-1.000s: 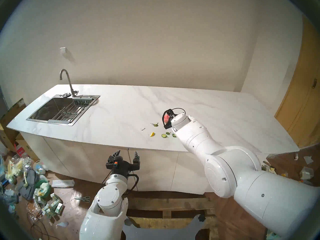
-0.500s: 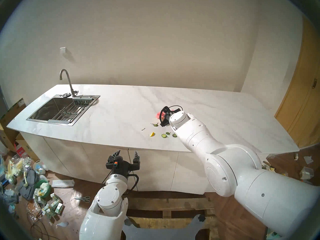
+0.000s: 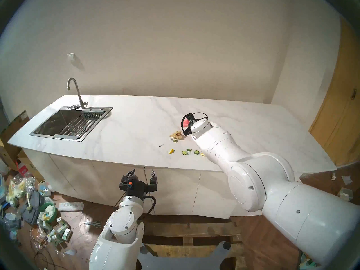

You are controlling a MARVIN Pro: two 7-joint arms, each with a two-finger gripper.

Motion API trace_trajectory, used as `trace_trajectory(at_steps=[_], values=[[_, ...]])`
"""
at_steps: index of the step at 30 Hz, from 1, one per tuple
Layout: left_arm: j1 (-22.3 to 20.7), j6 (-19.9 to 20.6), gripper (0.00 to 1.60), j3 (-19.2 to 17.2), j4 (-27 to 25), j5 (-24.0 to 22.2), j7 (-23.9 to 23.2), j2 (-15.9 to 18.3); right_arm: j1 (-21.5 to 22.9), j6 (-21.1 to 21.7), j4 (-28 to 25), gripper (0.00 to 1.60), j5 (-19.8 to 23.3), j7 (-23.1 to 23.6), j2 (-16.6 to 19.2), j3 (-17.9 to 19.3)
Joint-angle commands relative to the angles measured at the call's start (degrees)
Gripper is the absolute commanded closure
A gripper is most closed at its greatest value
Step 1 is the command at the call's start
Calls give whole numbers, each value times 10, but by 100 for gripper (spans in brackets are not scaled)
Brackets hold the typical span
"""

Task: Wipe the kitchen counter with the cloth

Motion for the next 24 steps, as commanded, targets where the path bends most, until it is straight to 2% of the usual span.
trace_trajectory(at_steps=[1, 10, 12, 15, 20, 22, 23, 24], values=[[-4, -4, 0, 1, -14, 0, -1, 0, 14, -13, 17, 160, -11, -15, -48, -17], [-4, -4, 0, 1, -15, 0, -1, 1, 17, -42, 49, 160, -16, 20, -51, -32], [-3, -4, 0, 1, -16, 0, -1, 1, 20, -55, 57, 160, -21, 55, -44, -40], [-3, -4, 0, 1, -16, 0, -1, 1, 23, -63, 65, 160, -23, 83, -40, -46], [-3, -4, 0, 1, -17, -1, -1, 1, 25, -117, 76, 160, -23, 150, -32, -58], [-3, -4, 0, 1, -17, -1, -1, 1, 26, -121, 75, 160, -24, 153, -32, -60], [-3, -4, 0, 1, -17, -1, -1, 1, 29, -135, 74, 160, -22, 179, -28, -59], [-3, -4, 0, 1, -17, -1, -1, 1, 29, -135, 74, 160, -22, 179, -28, -59]])
